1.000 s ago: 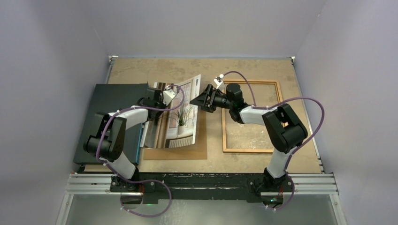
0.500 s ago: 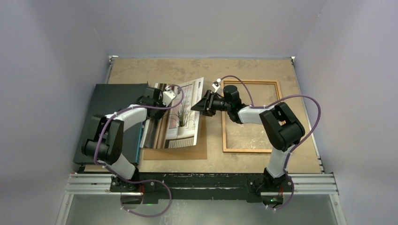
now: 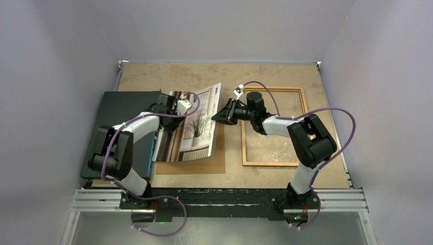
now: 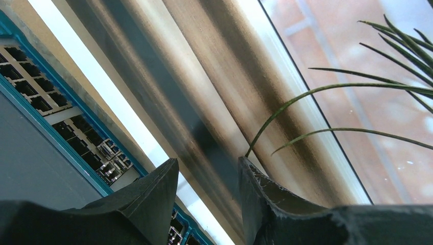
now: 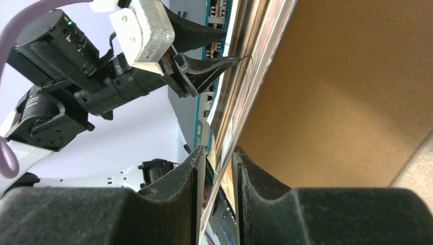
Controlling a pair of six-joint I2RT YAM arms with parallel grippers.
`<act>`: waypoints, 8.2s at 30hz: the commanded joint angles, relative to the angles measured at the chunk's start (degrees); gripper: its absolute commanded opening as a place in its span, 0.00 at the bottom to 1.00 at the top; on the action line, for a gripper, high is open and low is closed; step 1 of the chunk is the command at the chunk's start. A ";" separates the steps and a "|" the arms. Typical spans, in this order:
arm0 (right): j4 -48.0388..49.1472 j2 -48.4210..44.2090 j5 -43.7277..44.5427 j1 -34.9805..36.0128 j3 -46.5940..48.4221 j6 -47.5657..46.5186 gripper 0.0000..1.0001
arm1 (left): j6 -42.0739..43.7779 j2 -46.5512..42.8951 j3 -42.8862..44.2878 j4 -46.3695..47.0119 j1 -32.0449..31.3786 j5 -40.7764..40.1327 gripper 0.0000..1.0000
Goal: Put the photo into the frame
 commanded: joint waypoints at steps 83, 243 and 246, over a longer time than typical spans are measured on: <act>-11.06 -28.78 -10.68 -24.17 23.53 11.73 0.00 | -54.82 -8.16 9.58 16.64 5.13 53.08 0.69; -36.69 -36.46 18.62 -49.10 26.62 -12.20 0.00 | -41.08 31.82 44.94 0.45 -34.51 -3.63 0.06; -36.69 -36.61 18.70 -49.09 26.65 -12.01 0.00 | -43.00 31.02 46.43 -0.38 -34.53 -1.69 0.06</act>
